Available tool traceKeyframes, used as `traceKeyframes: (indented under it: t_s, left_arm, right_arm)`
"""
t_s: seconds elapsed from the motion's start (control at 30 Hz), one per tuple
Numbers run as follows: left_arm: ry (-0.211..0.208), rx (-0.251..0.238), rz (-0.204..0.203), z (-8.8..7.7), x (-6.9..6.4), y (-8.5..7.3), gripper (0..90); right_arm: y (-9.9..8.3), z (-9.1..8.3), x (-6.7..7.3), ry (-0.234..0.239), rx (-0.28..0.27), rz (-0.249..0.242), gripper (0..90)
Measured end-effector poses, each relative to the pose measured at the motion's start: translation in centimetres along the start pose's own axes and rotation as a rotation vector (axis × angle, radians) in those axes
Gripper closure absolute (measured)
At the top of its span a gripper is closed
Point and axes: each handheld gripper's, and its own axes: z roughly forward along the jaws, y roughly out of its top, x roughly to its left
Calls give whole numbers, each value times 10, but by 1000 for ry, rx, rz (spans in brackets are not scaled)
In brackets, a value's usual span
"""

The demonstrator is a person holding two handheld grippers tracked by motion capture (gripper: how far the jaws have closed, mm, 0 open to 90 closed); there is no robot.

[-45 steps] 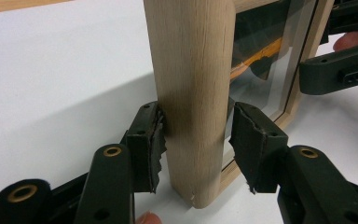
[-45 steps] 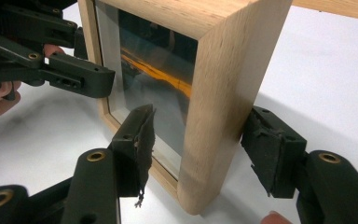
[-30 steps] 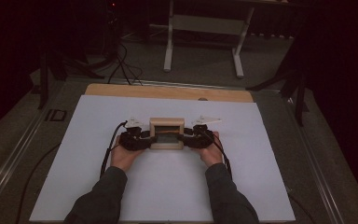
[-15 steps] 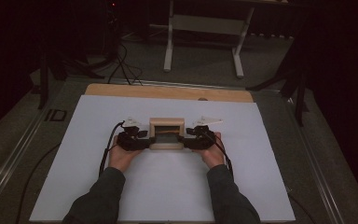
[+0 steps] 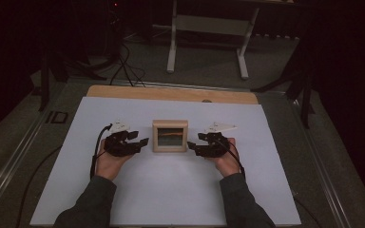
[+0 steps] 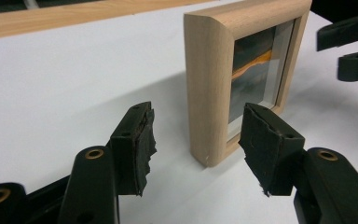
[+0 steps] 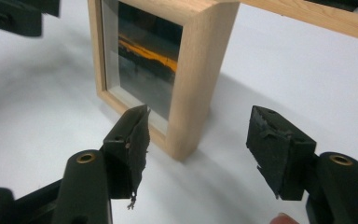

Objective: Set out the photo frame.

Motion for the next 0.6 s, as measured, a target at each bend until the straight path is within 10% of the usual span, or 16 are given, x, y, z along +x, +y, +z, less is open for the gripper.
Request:
traceKeyframes:
  t_s: [0.6]
  left_arm:
    - [69, -1, 23, -37, 3, -41, 433]
  right_arm:
    - [-43, -41, -4, -52, -1, -7, 363]
